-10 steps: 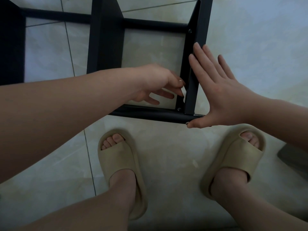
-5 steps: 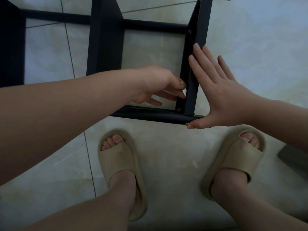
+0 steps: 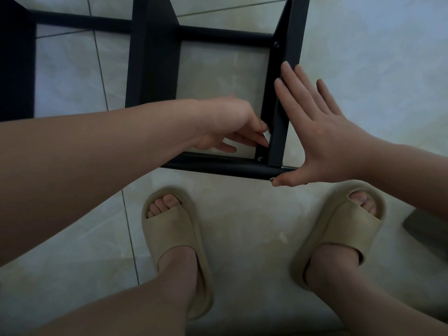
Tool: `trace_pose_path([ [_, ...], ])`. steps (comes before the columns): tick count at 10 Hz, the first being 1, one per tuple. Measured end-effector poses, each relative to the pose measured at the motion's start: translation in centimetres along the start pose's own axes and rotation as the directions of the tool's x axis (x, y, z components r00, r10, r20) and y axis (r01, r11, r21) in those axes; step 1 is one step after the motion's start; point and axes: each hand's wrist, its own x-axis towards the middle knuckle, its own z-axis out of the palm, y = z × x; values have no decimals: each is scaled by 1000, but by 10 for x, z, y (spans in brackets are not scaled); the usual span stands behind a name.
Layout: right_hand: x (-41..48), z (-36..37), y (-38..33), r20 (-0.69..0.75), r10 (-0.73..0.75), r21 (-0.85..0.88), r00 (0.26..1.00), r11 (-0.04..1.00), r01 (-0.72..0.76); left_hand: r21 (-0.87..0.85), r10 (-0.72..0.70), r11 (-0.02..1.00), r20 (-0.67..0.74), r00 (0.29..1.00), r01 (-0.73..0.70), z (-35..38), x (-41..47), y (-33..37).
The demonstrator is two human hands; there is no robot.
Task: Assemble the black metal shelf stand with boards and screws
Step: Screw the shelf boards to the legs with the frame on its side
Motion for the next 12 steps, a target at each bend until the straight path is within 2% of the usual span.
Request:
trace_pose_path([
  [3,0,0,0,-2,-1,5,1000,1000,1,48,-2,999,-54,999,4,-6,0,-7],
  [9,0,1,0,-9,-7,0,1000,1000,7,300,103,949,-12,995,-95,-10,-12,-13],
  [12,0,2,0,-7,-2,3,1000,1000,2,365,140,921,17,990,-137,-7,-14,-19],
])
